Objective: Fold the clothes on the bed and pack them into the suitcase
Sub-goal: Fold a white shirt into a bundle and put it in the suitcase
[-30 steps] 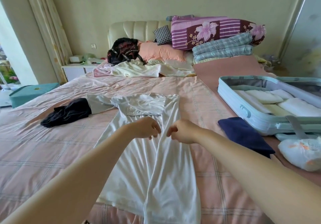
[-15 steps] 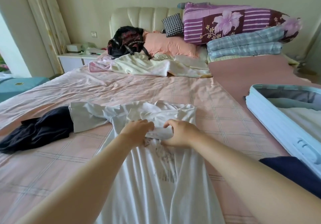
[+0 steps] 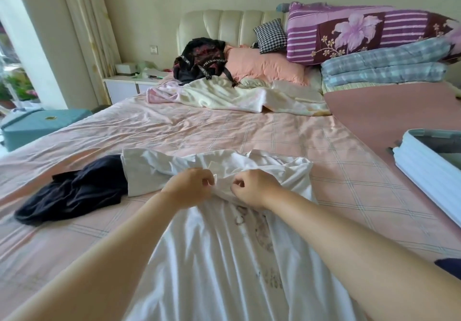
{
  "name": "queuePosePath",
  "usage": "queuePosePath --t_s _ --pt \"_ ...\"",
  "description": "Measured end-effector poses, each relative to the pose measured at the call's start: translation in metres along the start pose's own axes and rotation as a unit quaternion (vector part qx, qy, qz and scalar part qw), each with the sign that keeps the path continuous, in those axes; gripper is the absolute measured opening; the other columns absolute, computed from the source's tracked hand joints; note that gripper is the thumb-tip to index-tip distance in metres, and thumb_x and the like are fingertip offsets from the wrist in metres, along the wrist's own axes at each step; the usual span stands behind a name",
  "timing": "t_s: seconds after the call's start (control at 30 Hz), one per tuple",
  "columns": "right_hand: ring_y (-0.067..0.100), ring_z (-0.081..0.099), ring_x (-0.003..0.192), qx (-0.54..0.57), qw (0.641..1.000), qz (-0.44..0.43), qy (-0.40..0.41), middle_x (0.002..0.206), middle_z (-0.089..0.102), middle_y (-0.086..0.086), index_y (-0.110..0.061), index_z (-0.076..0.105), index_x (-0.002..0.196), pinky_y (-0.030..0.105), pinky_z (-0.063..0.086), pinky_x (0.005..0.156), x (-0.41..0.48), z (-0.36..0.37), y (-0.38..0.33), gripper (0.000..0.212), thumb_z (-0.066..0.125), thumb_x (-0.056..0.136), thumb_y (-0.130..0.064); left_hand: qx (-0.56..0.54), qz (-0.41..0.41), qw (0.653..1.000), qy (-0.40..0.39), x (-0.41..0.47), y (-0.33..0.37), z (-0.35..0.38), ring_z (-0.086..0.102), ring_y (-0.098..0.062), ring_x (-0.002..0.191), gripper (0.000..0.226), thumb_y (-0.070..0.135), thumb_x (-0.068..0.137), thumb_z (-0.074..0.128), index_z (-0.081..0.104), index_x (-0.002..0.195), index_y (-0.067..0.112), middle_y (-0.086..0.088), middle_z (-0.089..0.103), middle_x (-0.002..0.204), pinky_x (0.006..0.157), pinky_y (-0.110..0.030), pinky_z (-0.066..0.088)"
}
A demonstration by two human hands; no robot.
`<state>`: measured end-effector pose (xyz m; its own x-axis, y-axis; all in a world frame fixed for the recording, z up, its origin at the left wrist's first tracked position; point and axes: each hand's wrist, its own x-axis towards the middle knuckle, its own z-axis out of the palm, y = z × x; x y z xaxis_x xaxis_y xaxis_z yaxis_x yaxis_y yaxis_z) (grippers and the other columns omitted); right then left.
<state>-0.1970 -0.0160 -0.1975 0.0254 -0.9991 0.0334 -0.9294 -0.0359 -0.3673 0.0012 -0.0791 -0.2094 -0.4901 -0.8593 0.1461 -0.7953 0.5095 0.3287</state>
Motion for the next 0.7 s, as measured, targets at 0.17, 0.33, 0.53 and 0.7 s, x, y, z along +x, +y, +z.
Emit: queuePosePath --t_s 0.17,0.33,0.53,0.7 --pt "0.022 0.059 0.116 0.031 0.997 -0.063 -0.023 0.132 0.061 0.0 -0.028 0.064 0.126 0.036 0.05 0.096 0.035 0.016 -0.062 0.035 0.053 0.093 -0.029 0.183 -0.095 0.971 0.123 -0.021 -0.062 -0.043 0.043 -0.028 0.125 0.045 0.029 0.088 0.061 0.051 0.132 0.024 -0.004 0.052 0.132 0.102 -0.043 0.035" --pt "0.027 0.052 0.127 0.027 0.995 -0.089 0.027 0.143 0.049 0.003 -0.023 0.047 0.144 0.039 0.047 0.098 0.069 0.048 -0.122 0.052 0.057 0.094 -0.036 0.18 -0.287 0.935 0.102 -0.031 -0.113 -0.068 0.044 -0.033 0.13 0.065 0.04 0.092 0.057 0.032 0.145 0.011 -0.014 0.044 0.141 0.101 -0.042 0.039" --pt "0.032 0.06 0.115 -0.069 0.997 0.002 0.035 0.126 0.058 0.01 -0.012 0.06 0.123 0.035 0.047 0.085 0.095 0.062 -0.14 0.03 0.046 0.096 -0.01 0.105 -0.31 0.939 0.104 -0.018 -0.119 -0.072 0.056 -0.027 0.084 0.035 0.017 0.086 0.065 0.057 0.118 0.006 -0.009 0.061 0.098 0.065 -0.034 0.042" --pt "0.03 0.062 0.105 -0.01 0.993 -0.035 0.114 0.123 0.063 0.003 -0.023 0.07 0.101 0.029 0.036 0.072 0.084 0.047 -0.111 0.028 0.044 0.09 -0.017 0.025 -0.333 0.935 0.119 -0.004 -0.12 -0.07 0.057 -0.02 0.066 0.026 0.035 0.086 0.059 0.065 0.092 0.011 0.0 0.063 0.078 0.054 -0.027 0.038"
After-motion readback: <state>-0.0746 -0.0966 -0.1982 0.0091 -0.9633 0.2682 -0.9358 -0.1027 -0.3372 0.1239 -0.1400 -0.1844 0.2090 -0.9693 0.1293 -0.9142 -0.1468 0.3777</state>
